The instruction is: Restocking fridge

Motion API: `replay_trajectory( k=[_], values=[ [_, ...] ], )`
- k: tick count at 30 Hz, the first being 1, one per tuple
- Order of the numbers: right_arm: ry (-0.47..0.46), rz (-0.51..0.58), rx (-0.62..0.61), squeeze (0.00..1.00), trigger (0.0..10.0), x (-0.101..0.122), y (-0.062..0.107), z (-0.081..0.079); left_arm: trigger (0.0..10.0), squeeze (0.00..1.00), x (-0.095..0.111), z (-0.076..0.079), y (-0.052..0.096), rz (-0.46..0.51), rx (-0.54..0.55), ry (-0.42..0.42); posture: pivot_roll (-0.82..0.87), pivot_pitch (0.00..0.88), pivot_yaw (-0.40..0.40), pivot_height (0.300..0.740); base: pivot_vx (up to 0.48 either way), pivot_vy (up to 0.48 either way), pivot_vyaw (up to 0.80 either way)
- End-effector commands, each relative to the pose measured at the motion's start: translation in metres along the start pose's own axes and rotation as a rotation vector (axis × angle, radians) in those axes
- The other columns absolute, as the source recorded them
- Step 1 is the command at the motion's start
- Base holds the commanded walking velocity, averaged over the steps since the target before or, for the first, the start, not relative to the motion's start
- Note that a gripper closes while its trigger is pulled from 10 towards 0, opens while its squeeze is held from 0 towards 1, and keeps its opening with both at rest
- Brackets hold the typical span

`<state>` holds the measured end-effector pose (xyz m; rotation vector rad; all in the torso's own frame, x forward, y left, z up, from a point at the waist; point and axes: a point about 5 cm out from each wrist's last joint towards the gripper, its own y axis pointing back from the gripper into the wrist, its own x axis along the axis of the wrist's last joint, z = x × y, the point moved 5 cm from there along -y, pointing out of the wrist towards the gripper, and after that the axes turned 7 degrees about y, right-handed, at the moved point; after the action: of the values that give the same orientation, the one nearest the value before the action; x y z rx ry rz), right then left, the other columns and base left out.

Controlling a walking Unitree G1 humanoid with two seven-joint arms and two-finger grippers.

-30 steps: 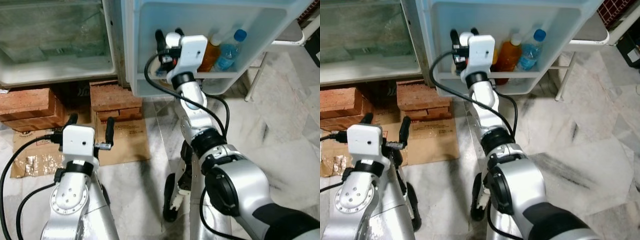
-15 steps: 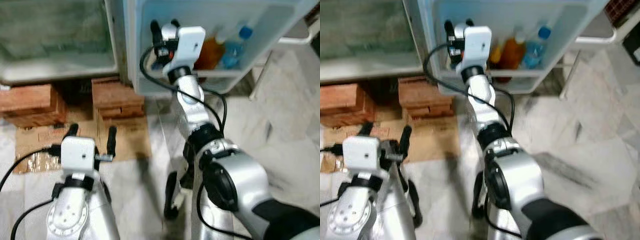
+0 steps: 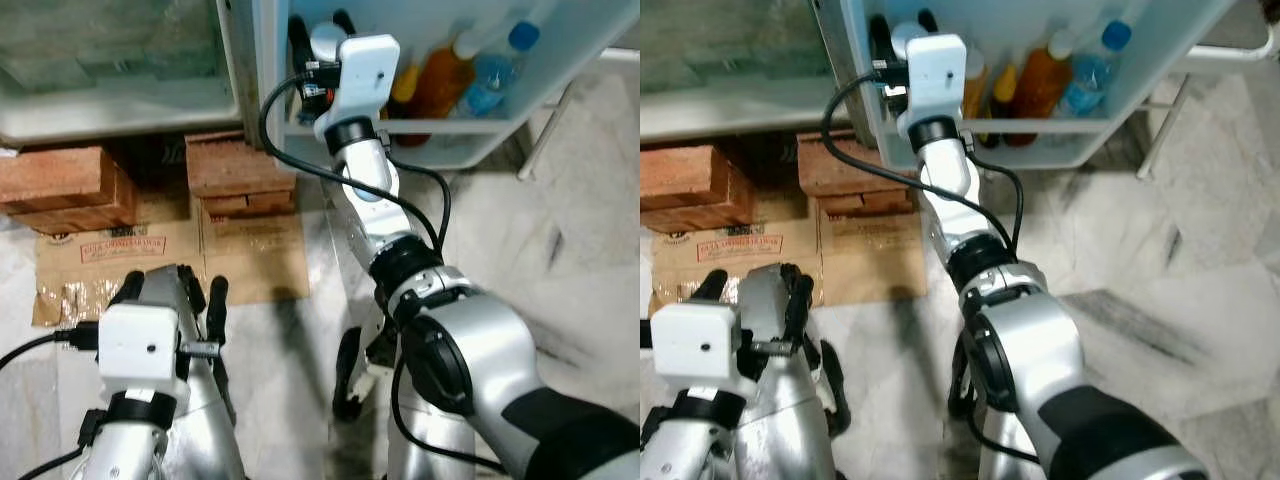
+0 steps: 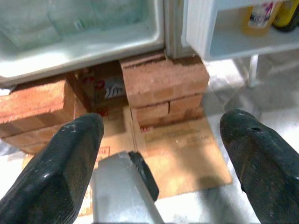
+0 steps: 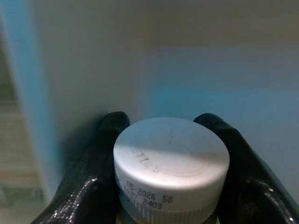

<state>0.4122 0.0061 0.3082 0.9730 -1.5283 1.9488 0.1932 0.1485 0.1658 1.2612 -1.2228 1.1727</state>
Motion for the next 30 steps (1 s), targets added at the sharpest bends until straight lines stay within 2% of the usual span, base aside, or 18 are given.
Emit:
replay_trajectory(
  k=[1,10,13,15,16,18,19,24,25,26,27,30],
  values=[
    [0.018,0.095,0.027,0.00,10.0,0.023,-0.010,-0.011,10.0,0.00,-0.001,0.002,0.004,-0.024,-0.008,-0.003,0.41,0.518,-0.068,0.462,0.000,0.000,0.00],
    [0.081,0.095,0.024,0.00,10.0,0.021,-0.009,-0.011,10.0,0.00,-0.001,0.003,0.013,-0.056,-0.011,-0.003,0.42,0.544,-0.055,0.462,0.000,0.000,0.00],
    [0.098,0.043,0.034,0.00,10.0,0.009,-0.004,-0.014,10.0,0.00,-0.001,0.004,0.017,-0.071,-0.012,0.001,0.42,0.552,-0.056,0.462,0.000,0.000,0.00],
    [0.117,-0.099,0.067,0.00,10.0,-0.027,0.018,-0.021,10.0,0.00,-0.001,0.006,0.018,-0.077,-0.017,0.007,0.43,0.555,-0.053,0.462,0.000,0.000,0.00],
    [0.117,-0.099,0.067,0.00,10.0,-0.027,0.018,-0.021,10.0,0.00,-0.001,0.006,0.018,-0.077,-0.017,0.007,0.43,0.555,-0.053,0.462,0.000,0.000,0.00],
    [0.118,-0.271,0.097,0.00,10.0,-0.067,0.049,-0.025,10.0,0.00,-0.002,0.007,0.020,-0.087,-0.018,0.011,0.43,0.567,-0.051,0.462,0.000,0.000,0.00],
    [0.117,-0.325,0.108,0.00,10.0,-0.079,0.060,-0.026,10.0,0.00,-0.002,0.006,0.021,-0.093,-0.017,0.011,0.42,0.568,-0.051,0.462,0.000,0.000,0.00],
    [0.117,-0.402,0.113,0.00,10.0,-0.096,0.075,-0.023,10.0,0.00,-0.005,0.007,0.020,-0.101,-0.019,0.013,0.41,0.565,-0.054,0.462,0.000,0.000,0.00],
    [0.121,-0.407,0.116,0.05,10.0,-0.096,0.076,-0.023,10.0,0.00,-0.005,0.007,0.019,-0.102,-0.020,0.012,0.41,0.562,-0.057,0.462,0.000,0.000,0.00],
    [0.124,-0.410,0.117,0.05,10.0,-0.097,0.076,-0.023,10.0,0.00,-0.006,0.008,0.019,-0.103,-0.020,0.012,0.41,0.561,-0.058,0.462,0.000,0.000,0.00],
    [0.120,-0.409,0.109,1.00,10.0,-0.096,0.074,-0.021,10.0,0.00,-0.006,0.007,0.018,-0.102,-0.020,0.012,0.40,0.560,-0.062,0.462,0.000,0.000,0.00],
    [0.117,-0.399,0.097,1.00,10.0,-0.092,0.068,-0.018,10.0,0.00,-0.007,0.005,0.014,-0.101,-0.013,0.006,0.40,0.557,-0.067,0.462,0.000,0.000,0.00]
  ],
)
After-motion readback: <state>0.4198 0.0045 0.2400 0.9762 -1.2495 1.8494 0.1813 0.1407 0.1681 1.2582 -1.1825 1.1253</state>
